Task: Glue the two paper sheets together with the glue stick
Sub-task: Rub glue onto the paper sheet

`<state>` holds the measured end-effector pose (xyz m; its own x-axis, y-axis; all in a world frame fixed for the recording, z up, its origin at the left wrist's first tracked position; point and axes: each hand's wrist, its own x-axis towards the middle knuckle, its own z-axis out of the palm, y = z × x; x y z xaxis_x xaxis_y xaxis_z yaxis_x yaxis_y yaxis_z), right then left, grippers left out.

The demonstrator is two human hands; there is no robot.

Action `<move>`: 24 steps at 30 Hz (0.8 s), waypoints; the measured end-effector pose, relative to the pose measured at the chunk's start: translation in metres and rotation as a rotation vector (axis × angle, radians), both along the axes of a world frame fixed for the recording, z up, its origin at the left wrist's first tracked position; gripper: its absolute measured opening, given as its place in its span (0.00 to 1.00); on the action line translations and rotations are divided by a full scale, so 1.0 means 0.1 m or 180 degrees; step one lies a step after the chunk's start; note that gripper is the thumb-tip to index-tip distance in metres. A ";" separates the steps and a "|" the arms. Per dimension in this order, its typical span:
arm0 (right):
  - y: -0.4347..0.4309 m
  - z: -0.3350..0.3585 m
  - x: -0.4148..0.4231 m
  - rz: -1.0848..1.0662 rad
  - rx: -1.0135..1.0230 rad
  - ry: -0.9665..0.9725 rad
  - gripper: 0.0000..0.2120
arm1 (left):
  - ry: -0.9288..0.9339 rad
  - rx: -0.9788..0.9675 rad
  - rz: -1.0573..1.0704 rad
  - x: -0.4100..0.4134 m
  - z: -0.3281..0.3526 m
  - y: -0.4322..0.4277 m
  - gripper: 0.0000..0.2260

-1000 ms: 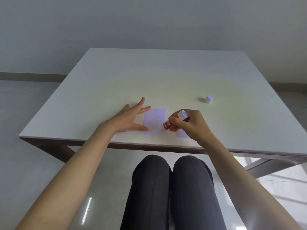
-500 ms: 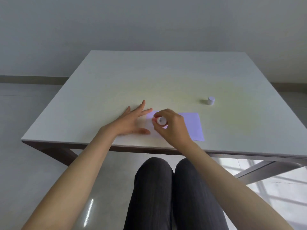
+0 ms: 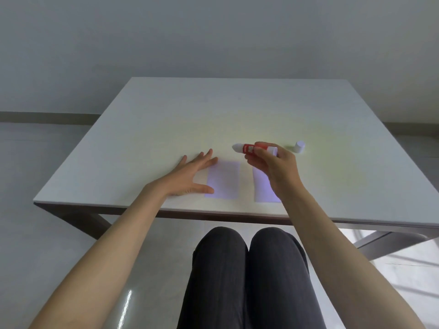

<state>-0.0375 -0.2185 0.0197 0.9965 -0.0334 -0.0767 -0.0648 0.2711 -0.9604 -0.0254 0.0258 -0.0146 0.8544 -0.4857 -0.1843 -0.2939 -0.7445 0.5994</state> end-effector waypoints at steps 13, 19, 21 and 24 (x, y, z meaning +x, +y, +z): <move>0.26 0.10 -0.24 0.0358 0.2649 0.1419 0.05 | -0.0038 -0.0605 0.0226 0.04 0.18 -0.27 0.30; 0.26 0.05 -0.28 0.0301 0.2638 0.1383 0.05 | -0.0127 -0.0329 0.0434 0.00 0.02 -0.29 0.29; 0.26 0.05 -0.28 0.0301 0.2633 0.1375 0.05 | -0.0194 -0.0235 0.0416 -0.03 -0.01 -0.28 0.30; 0.28 0.07 -0.28 0.0309 0.2657 0.1351 0.05 | -0.0246 -0.0245 0.0440 -0.09 -0.03 -0.29 0.31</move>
<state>-0.0651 -0.1901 0.0266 0.8753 0.2778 -0.3957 -0.4231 0.8362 -0.3490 -0.0346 -0.0032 -0.0172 0.9242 -0.3729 -0.0824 -0.2393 -0.7338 0.6359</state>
